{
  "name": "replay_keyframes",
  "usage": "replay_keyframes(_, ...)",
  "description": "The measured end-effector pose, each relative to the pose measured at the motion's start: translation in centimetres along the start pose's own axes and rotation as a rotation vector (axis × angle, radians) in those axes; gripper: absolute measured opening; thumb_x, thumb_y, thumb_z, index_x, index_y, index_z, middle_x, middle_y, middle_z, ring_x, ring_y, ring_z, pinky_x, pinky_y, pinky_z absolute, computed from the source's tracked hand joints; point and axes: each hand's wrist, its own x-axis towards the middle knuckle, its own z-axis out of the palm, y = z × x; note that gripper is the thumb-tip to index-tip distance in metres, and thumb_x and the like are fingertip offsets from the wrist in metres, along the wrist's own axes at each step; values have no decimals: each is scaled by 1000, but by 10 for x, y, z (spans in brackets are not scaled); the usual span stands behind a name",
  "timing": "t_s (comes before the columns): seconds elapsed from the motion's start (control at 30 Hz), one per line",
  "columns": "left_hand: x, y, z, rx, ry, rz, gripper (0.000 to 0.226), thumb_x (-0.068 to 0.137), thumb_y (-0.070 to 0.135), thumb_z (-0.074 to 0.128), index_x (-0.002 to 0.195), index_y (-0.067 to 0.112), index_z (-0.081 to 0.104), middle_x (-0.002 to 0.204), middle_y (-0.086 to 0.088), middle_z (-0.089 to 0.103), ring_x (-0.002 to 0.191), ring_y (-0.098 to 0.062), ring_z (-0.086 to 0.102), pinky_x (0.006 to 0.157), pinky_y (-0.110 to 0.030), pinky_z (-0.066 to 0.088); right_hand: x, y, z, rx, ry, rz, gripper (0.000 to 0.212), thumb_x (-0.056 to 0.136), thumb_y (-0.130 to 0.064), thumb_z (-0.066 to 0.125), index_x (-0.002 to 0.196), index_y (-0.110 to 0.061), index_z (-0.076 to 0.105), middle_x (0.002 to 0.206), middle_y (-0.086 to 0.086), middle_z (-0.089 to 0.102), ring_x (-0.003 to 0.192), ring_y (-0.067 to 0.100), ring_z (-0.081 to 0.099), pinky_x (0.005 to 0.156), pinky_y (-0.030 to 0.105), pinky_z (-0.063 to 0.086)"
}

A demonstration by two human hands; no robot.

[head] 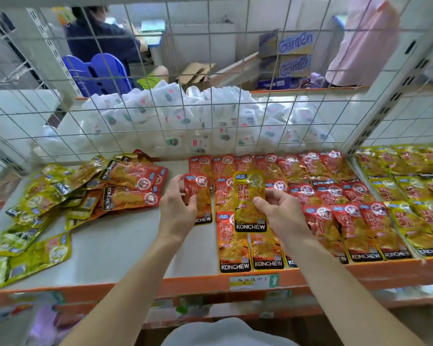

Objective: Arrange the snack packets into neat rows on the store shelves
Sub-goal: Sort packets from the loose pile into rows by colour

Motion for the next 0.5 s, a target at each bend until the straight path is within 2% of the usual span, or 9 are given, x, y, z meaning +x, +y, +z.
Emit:
replay_keyframes(0.1, 1, -14, 5, 149, -10, 112, 40, 90, 9, 70, 130, 5, 62, 105, -9, 63, 90, -26, 61, 86, -40, 53, 4, -1, 2, -15, 16, 1, 12, 96, -10, 63, 104, -17, 69, 95, -3, 76, 92, 12, 72, 82, 25, 55)
replay_keyframes(0.2, -3, -24, 10, 241, 23, 204, 29, 91, 11, 69, 120, 4, 69, 102, -10, 60, 94, -29, 58, 85, -50, 52, 6, -1, 7, -27, 36, -4, 14, 96, -9, 64, 106, -16, 69, 97, -2, 75, 93, 11, 71, 79, 21, 54)
replay_keyframes(0.3, -5, -27, 15, 282, 46, 221, 25, 88, 15, 72, 112, 7, 71, 109, -12, 59, 105, -32, 53, 93, -49, 47, 8, 2, 13, -49, 52, -16, 17, 95, -8, 65, 97, -25, 66, 95, -6, 73, 87, 4, 69, 72, 14, 52)
replay_keyframes(0.4, -6, -29, 17, 321, 9, 236, 28, 84, 18, 75, 110, 10, 71, 118, -12, 59, 114, -31, 49, 98, -46, 40, 10, 5, 20, -69, 63, -3, 17, 94, -9, 66, 107, -21, 65, 100, -6, 72, 94, 6, 68, 81, 18, 53)
replay_keyframes(0.5, -6, -32, 17, 335, -6, 248, 31, 84, 19, 75, 113, 10, 70, 118, -11, 60, 115, -31, 50, 98, -45, 38, 10, 6, 24, -63, 70, -6, 20, 93, -9, 67, 103, -26, 63, 99, -7, 71, 95, 6, 67, 85, 20, 53)
